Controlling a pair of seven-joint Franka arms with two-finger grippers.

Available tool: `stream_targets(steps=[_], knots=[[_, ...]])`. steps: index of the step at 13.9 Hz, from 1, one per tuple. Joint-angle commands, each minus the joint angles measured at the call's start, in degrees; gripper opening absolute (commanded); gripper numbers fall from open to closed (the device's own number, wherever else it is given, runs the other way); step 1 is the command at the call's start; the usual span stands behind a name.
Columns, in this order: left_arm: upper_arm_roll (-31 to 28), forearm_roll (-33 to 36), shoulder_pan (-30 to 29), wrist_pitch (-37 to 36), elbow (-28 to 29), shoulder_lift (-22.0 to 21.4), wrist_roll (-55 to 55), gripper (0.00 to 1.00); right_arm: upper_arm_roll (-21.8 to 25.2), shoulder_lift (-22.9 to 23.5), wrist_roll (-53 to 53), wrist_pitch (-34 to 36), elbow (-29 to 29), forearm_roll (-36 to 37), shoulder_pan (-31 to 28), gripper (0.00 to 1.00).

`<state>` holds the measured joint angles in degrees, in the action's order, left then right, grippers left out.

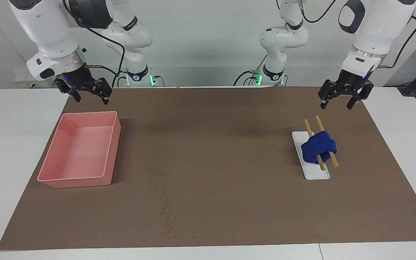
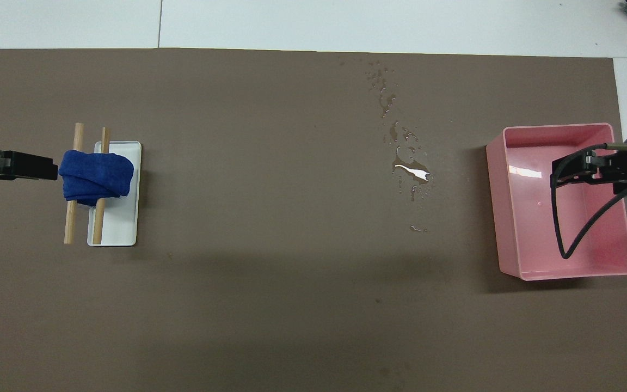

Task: Wipe water with towel using both arms
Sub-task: 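Move the left gripper to the blue cloth on the white tray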

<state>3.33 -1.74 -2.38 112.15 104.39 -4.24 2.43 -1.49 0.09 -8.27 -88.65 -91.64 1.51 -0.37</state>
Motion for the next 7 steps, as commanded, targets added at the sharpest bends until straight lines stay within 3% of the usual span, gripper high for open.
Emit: stream_targets(steps=[1, 4, 7], knots=[[0.4, 0.4, -3.0, 7.7, 1.6, 4.0, -2.2, 1.0, -0.4, -1.3, -0.3, -1.2, -1.8, 0.0, -0.6, 1.0], [0.5, 0.2, -4.6, 14.3, 2.8, 9.6, -5.2, 1.0, -0.4, -1.4, -0.3, -1.1, -1.8, 0.0, -0.6, 1.0], [0.5, -3.7, -4.4, 20.4, 8.1, 9.8, -8.6, 0.99, -0.4, -1.4, -0.3, -1.1, -1.9, 0.0, -0.6, 1.0]])
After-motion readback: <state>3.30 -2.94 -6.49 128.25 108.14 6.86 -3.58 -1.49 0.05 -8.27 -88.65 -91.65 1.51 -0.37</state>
